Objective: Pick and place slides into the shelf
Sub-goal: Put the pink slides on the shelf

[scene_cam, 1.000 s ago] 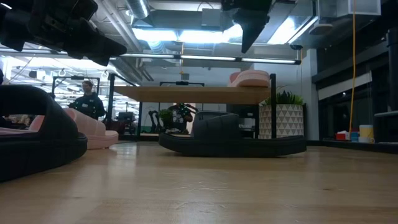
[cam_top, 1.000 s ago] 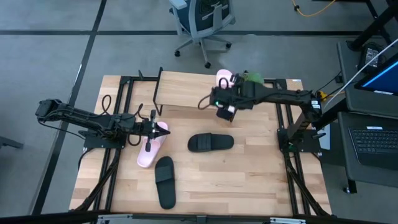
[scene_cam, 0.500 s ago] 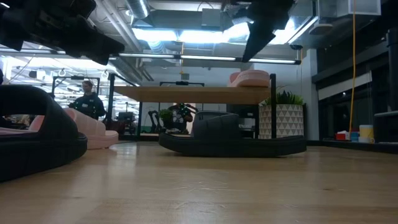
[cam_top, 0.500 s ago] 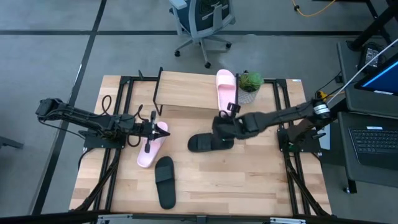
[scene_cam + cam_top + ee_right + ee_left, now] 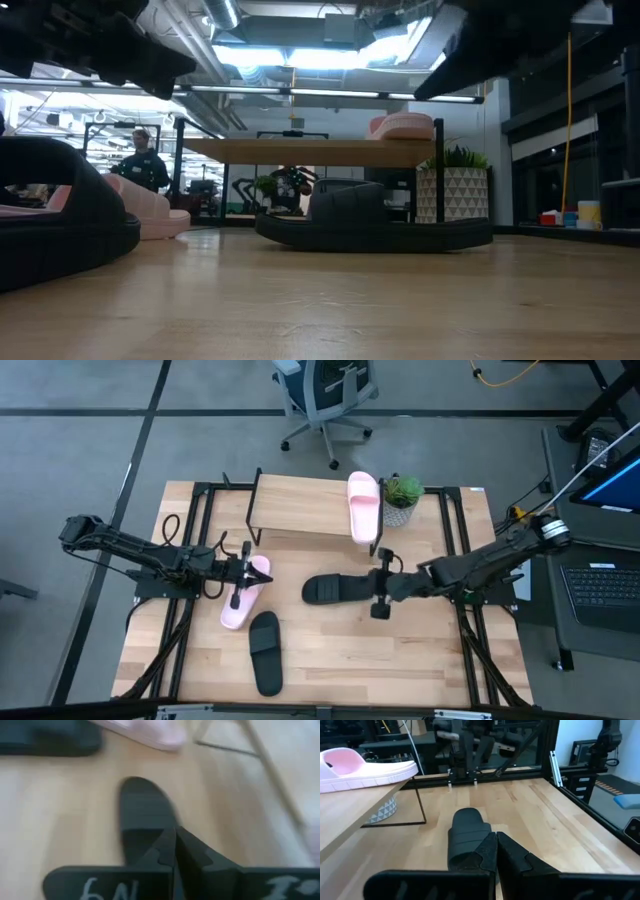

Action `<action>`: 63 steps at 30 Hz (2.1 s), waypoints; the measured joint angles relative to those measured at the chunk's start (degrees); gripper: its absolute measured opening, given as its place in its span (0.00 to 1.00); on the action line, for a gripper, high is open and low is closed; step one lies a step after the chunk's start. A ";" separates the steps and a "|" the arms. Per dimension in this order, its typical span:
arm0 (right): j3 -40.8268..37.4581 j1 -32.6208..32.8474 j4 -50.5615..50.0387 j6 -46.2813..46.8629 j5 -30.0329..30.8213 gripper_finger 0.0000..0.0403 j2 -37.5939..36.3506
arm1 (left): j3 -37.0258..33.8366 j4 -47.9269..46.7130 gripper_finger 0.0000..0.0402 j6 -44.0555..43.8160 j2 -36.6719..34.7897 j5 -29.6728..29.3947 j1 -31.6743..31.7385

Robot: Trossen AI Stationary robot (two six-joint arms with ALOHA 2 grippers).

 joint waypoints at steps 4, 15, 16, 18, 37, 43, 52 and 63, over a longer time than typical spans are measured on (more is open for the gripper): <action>-8.83 0.17 14.38 -3.00 -4.31 0.03 -2.83 | 0.00 0.21 0.00 2.65 -0.02 -0.15 0.04; -20.88 0.20 35.48 -6.41 -5.90 0.04 -3.65 | 9.13 -16.70 0.00 2.57 0.00 -4.36 -2.14; -21.37 0.20 36.26 -6.86 -5.90 0.05 -3.65 | 11.36 -21.77 0.00 1.60 0.09 -6.48 -2.73; -21.97 0.20 36.59 -6.91 -5.90 0.05 -3.62 | 15.74 -30.49 0.00 -1.10 0.81 -10.81 -3.93; -21.95 -1.71 37.21 -9.87 -5.77 0.05 -3.60 | 29.97 -63.59 0.00 -27.77 10.68 -21.68 -16.21; -21.95 -3.54 37.23 -8.66 -5.77 0.06 -3.60 | 33.65 -70.69 0.00 -32.17 16.74 -22.36 -18.71; -21.95 -5.07 37.21 -9.38 -5.77 0.06 -3.59 | 34.47 -72.97 0.00 -33.23 22.62 -21.98 -21.77; -21.95 -5.16 37.19 -11.47 -5.79 0.05 -3.58 | 34.49 -72.83 0.00 -34.53 23.80 -21.95 -21.68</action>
